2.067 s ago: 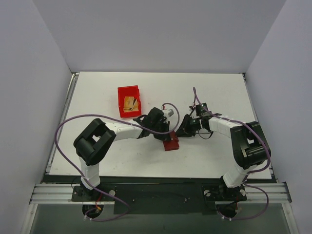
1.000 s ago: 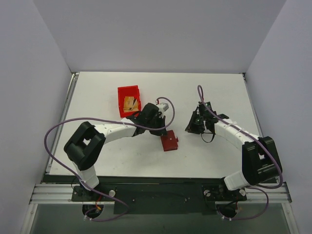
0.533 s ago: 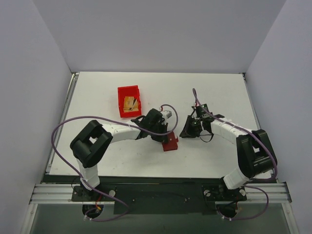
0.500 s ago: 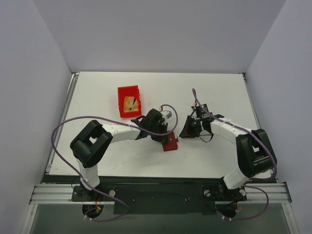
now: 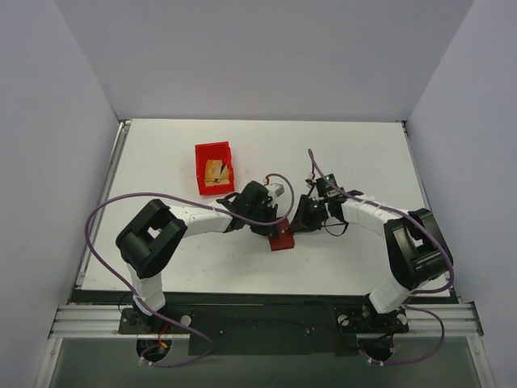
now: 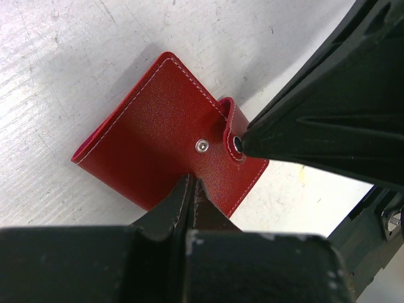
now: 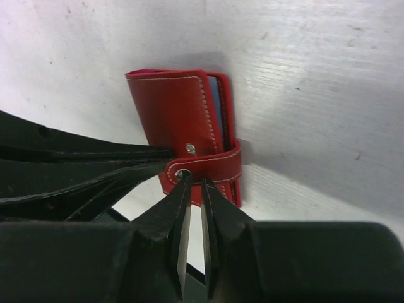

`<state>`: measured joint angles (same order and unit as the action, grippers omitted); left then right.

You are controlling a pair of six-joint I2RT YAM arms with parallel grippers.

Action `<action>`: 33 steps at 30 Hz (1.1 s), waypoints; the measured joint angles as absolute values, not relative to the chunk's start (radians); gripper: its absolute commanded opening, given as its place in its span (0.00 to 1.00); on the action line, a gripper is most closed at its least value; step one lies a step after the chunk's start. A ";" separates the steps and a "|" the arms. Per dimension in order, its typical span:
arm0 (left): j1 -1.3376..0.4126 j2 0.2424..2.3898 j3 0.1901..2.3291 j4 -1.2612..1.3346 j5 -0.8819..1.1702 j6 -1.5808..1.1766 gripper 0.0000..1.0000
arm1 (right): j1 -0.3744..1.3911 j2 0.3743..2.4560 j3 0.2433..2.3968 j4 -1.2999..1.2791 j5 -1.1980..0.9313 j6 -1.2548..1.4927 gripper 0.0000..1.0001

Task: Put the credit cards into the card holder
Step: Close the card holder at the center of the board.

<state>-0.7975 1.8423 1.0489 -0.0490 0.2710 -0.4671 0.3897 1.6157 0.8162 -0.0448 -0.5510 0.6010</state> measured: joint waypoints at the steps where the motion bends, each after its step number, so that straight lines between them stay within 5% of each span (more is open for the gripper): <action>1: -0.797 1.842 1.049 -0.049 0.271 -0.467 0.00 | 0.395 1.616 0.819 -0.043 -0.555 0.601 0.09; 33: -0.797 1.842 1.044 -0.041 0.274 -0.467 0.00 | 0.436 1.700 0.884 -0.022 -0.565 0.600 0.10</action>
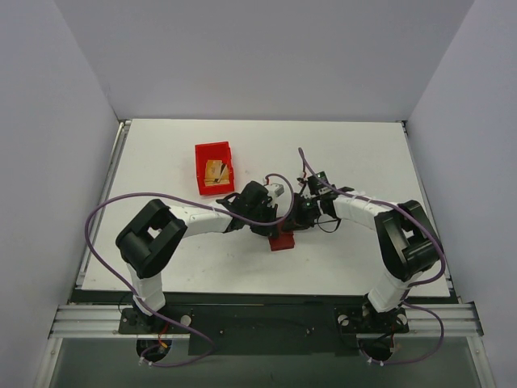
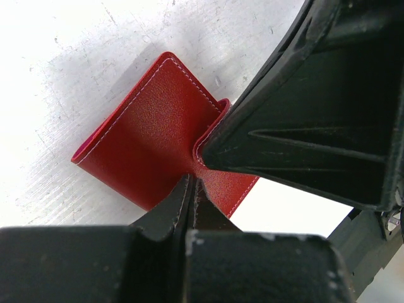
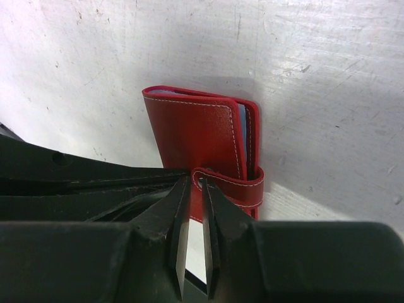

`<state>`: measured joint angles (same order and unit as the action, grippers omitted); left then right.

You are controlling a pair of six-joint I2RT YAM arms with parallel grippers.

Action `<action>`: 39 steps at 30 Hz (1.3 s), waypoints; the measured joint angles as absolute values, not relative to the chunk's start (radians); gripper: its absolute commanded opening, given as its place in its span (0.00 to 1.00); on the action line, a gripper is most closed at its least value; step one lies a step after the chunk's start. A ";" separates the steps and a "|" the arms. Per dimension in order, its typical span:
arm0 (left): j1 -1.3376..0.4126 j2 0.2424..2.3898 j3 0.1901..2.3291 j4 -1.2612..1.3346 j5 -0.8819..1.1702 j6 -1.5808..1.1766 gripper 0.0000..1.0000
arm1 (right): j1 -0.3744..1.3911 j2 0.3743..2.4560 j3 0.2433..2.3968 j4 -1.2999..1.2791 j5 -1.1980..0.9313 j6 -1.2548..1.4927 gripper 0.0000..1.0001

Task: Put the credit cards into the card holder
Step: Close the card holder at the center of the board.

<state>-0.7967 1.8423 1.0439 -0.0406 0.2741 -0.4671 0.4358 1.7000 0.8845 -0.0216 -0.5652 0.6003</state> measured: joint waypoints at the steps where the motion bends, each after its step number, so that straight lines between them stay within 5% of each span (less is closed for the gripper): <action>1: -0.796 1.842 1.044 -0.041 0.274 -0.467 0.00 | 0.439 1.700 0.885 -0.021 -0.564 0.600 0.10; 39: -0.792 1.842 1.044 -0.040 0.278 -0.467 0.00 | 0.511 1.734 0.979 -0.163 -0.404 0.529 0.08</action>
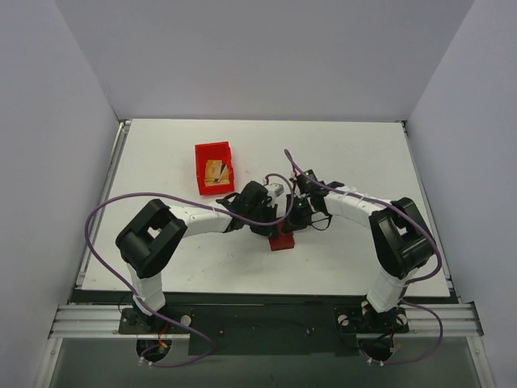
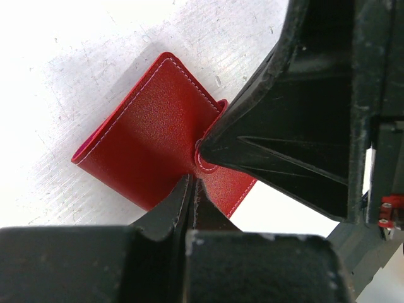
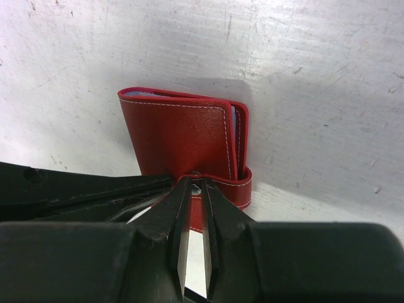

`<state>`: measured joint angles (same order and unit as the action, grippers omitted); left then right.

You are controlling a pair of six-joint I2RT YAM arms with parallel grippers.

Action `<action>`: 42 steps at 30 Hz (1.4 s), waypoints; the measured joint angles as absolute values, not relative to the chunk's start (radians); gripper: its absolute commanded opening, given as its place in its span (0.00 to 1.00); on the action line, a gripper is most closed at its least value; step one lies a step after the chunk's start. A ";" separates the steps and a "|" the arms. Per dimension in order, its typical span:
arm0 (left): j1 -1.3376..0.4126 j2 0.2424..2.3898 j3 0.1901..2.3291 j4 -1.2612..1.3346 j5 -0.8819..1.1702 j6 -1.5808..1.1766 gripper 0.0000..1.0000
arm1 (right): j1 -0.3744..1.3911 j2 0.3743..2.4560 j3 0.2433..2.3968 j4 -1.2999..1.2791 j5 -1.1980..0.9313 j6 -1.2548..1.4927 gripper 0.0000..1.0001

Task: Put the credit cards into the card holder
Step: Close the card holder at the center of the board.

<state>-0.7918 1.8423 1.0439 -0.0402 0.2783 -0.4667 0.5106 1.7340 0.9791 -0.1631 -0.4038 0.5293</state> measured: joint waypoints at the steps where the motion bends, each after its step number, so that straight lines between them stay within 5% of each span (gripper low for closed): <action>1: -0.792 1.842 1.044 -0.040 0.278 -0.467 0.00 | 0.513 1.737 0.986 -0.169 -0.399 0.528 0.08; 23: -0.787 1.843 1.039 -0.036 0.287 -0.488 0.00 | 0.605 1.827 1.155 -0.365 -0.218 0.522 0.06; 42: -0.787 1.834 1.012 0.007 0.288 -0.466 0.00 | 0.651 1.758 1.024 -0.227 -0.110 0.603 0.04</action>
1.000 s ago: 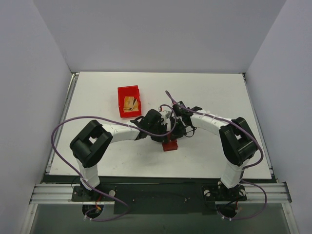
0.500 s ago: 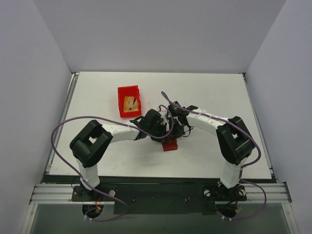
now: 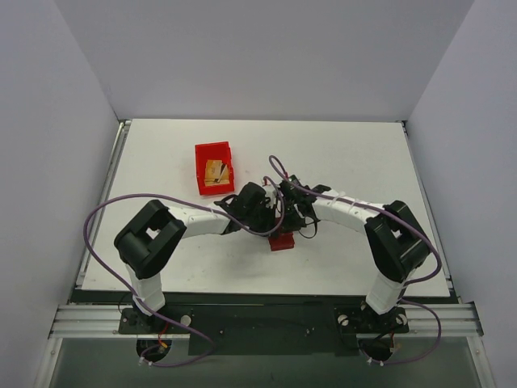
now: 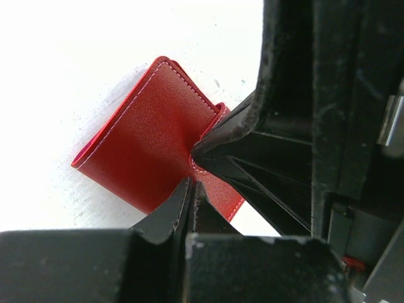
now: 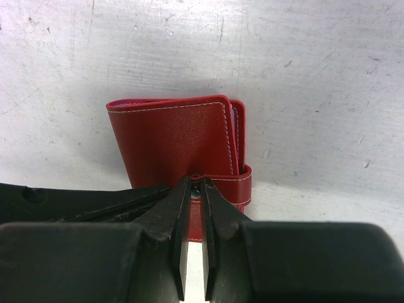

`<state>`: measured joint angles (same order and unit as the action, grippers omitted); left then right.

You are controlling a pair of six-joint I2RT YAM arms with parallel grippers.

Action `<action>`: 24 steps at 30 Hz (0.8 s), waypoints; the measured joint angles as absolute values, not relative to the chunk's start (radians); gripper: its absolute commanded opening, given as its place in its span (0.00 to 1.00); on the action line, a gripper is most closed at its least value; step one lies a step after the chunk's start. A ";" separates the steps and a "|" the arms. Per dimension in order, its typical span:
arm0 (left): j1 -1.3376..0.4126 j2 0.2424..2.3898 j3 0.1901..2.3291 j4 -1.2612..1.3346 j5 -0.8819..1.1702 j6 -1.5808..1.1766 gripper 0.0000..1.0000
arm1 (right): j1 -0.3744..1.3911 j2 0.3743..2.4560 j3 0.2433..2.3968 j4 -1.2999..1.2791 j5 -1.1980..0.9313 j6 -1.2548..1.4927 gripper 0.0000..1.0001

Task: Put the credit cards into the card holder
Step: Close the card holder at the center of the board.

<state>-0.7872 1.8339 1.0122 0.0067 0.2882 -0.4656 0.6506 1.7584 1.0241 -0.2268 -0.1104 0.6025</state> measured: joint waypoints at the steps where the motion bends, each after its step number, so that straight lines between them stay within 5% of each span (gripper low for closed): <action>1: -0.787 1.833 1.008 0.014 0.288 -0.466 0.00 | 0.655 1.757 1.022 -0.224 -0.101 0.607 0.04; 24: -0.787 1.729 0.874 0.118 0.261 -0.479 0.00 | 0.683 1.769 1.007 -0.165 -0.041 0.654 0.00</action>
<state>-0.7872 1.7294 0.8738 0.1184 0.2607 -0.4786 0.6834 1.7687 1.0073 -0.1646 -0.0414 0.6544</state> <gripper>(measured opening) 0.022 0.036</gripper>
